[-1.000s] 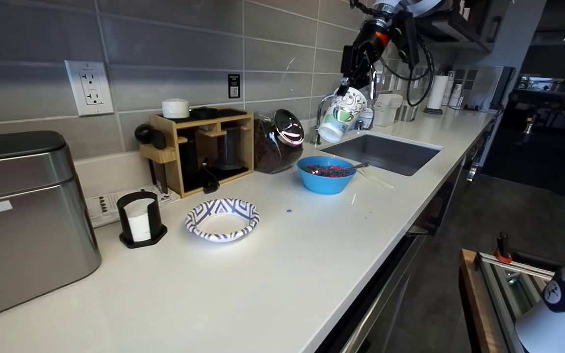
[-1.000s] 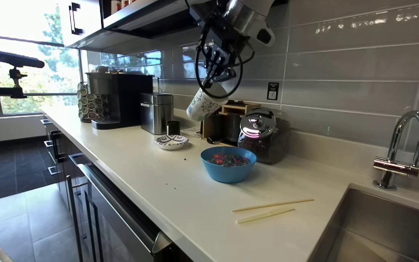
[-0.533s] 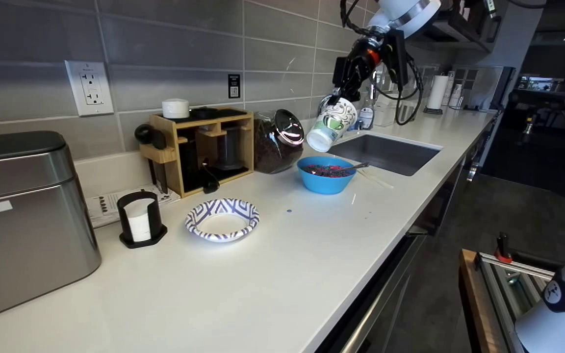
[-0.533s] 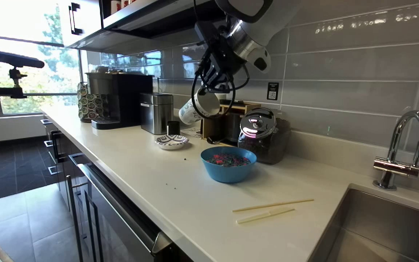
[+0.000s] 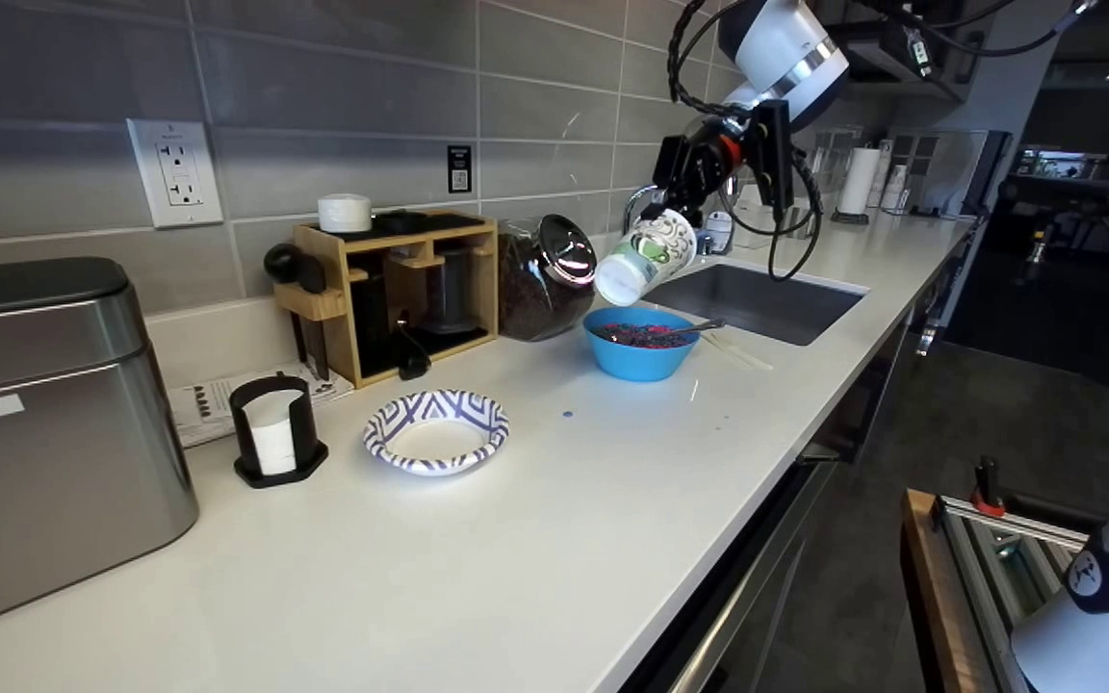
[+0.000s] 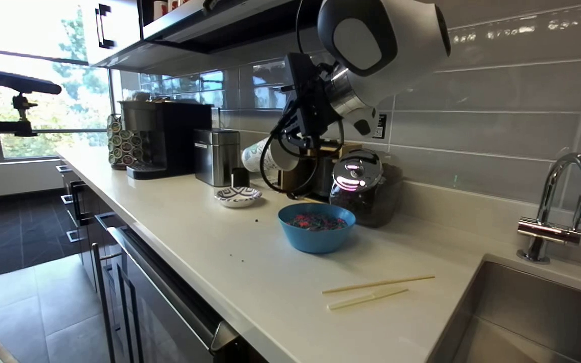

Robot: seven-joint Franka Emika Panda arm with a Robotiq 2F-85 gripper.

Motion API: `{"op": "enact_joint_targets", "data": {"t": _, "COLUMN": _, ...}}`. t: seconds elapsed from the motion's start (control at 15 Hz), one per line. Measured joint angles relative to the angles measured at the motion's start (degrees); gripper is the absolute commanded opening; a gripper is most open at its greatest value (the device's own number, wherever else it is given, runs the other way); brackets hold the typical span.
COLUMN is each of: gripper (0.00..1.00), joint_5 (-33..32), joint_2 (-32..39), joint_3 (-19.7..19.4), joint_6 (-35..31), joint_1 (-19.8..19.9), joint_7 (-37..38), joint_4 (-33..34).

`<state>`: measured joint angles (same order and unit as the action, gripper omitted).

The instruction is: Pour the contents of the cup into the bowl

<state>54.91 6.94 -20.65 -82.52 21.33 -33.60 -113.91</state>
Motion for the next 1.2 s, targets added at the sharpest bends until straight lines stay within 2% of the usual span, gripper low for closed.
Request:
{"op": "enact_joint_targets", "data": {"t": 0.67, "gripper": 0.00, "joint_5": 1.2, "joint_2": 1.4, "joint_3": 0.0, "joint_6": -0.6, "joint_1": 0.4, "joint_7": -1.0, "joint_4": 0.2}}
{"op": "enact_joint_targets", "data": {"t": 0.93, "gripper": 0.00, "joint_5": 4.5, "joint_2": 3.5, "joint_3": 0.0, "joint_6": 0.2, "joint_1": 1.6, "joint_7": -2.7, "joint_4": 0.8}}
{"op": "enact_joint_targets", "data": {"t": 1.2, "gripper": 0.00, "joint_5": 9.0, "joint_2": 6.3, "joint_3": 0.0, "joint_6": 4.3, "joint_1": 3.7, "joint_7": -3.7, "joint_4": 1.9}}
